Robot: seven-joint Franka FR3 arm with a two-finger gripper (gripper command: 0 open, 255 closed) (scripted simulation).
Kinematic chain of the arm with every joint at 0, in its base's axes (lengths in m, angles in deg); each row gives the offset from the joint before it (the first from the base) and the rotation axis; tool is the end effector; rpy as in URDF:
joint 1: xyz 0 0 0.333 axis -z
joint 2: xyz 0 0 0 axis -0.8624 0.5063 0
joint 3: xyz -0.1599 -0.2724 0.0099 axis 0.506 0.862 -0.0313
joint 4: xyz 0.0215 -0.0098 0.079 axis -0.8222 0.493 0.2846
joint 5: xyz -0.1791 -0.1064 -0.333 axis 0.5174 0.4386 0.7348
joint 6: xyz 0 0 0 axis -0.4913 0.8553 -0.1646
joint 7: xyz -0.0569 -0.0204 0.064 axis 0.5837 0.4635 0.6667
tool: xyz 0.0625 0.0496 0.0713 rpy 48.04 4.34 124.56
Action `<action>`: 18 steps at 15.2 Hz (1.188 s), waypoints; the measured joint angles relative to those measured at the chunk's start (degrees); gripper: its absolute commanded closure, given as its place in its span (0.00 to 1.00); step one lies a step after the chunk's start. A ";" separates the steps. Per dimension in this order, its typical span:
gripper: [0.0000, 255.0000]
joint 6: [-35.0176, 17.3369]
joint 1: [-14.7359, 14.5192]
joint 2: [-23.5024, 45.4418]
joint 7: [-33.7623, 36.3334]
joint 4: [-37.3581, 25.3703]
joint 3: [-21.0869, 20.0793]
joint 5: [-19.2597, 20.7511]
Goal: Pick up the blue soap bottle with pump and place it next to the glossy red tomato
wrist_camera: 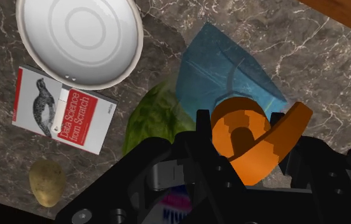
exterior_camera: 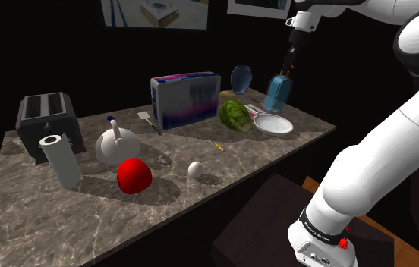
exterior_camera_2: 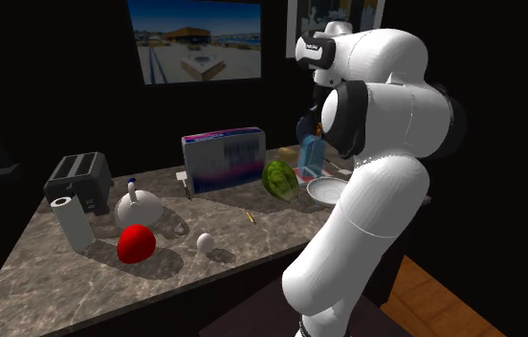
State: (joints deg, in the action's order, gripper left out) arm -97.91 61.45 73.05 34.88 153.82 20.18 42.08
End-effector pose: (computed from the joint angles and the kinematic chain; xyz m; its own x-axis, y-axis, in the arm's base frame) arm 0.3550 -0.3418 0.6368 0.9784 0.1782 0.1052 0.1825 -0.9826 -0.0331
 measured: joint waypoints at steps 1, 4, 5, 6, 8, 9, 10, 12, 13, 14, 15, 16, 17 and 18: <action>1.00 0.78 -0.05 0.62 -0.34 -1.30 0.29 -0.32; 1.00 3.17 -0.22 1.44 -0.50 -4.38 0.41 -0.78; 1.00 4.22 -0.28 1.71 -0.53 -5.66 0.45 -0.93; 1.00 4.93 -0.32 2.04 -0.62 -6.64 0.53 -1.11; 1.00 6.53 -0.38 2.58 -0.81 -8.68 0.69 -1.41; 1.00 7.40 -0.45 3.26 -0.99 -10.11 0.91 -1.79; 1.00 8.42 -0.47 3.77 -1.20 -11.54 1.10 -2.08; 1.00 10.15 -0.50 4.72 -1.56 -14.03 1.46 -2.62; 1.00 10.82 -0.53 5.15 -1.62 -15.03 1.58 -2.88; 1.00 11.15 -0.79 4.68 -0.79 -15.00 0.95 -2.65; 1.00 11.34 -1.09 3.56 0.44 -14.28 -0.04 -2.07; 1.00 11.31 -1.55 2.09 2.32 -13.07 -1.53 -1.38; 1.00 11.10 -1.99 1.07 4.17 -12.04 -2.91 -1.00; 1.00 10.90 -2.31 -0.08 5.80 -10.83 -4.19 -0.56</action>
State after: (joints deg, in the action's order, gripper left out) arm -87.01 59.14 72.96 40.68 142.99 16.00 41.52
